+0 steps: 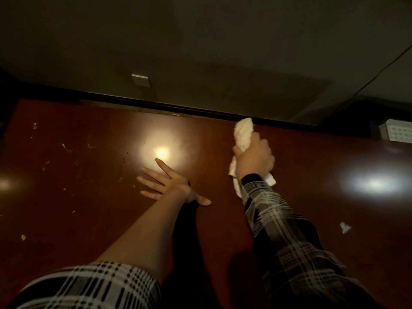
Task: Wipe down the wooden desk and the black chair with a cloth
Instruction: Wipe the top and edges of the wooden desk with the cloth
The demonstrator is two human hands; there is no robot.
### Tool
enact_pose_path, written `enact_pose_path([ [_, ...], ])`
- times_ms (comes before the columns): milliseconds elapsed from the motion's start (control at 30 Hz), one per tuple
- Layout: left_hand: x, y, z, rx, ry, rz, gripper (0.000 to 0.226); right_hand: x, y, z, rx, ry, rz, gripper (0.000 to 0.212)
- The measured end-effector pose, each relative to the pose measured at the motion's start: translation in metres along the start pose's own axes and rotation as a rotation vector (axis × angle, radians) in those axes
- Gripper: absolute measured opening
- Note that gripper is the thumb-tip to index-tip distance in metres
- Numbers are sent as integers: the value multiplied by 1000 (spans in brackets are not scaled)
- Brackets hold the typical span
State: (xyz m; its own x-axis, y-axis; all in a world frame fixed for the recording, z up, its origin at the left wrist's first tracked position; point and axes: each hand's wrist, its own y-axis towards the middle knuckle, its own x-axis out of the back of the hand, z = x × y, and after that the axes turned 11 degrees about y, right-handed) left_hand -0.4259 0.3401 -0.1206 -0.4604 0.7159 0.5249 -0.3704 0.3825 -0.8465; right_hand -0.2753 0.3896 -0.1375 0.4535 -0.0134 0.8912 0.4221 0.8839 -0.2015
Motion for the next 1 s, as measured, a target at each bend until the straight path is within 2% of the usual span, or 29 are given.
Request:
enact_pose_path([
  [133, 1, -3, 2, -11, -7, -14, 166, -11, -43, 14, 343, -31, 211, 46],
  [233, 0, -6, 3, -29, -18, -18, 165, -1, -34, 10, 382, 95, 324, 45],
  [333, -2, -5, 6, -52, -6, -28, 166, 11, 3, 9, 276, 243, 179, 42],
  [500, -2, 4, 3, -23, -17, -1, 167, 2, 46, 24, 210, 94, 88, 47],
  [567, -2, 7, 3, -23, -22, 4, 166, -9, 36, 35, 274, 75, 99, 46],
  [767, -3, 1, 5, -47, -65, -9, 165, -26, -32, 41, 615, 7, 346, 50],
  [867, -7, -6, 12, -127, -162, -82, 165, -9, -14, 42, 556, 141, 422, 50],
  [933, -16, -10, 22, -222, -268, -185, 160, 3, 7, 48, 492, 257, 302, 44],
  [1000, -24, -11, 34, -294, -391, -297, 154, 5, 24, 55, 492, 206, 216, 43],
])
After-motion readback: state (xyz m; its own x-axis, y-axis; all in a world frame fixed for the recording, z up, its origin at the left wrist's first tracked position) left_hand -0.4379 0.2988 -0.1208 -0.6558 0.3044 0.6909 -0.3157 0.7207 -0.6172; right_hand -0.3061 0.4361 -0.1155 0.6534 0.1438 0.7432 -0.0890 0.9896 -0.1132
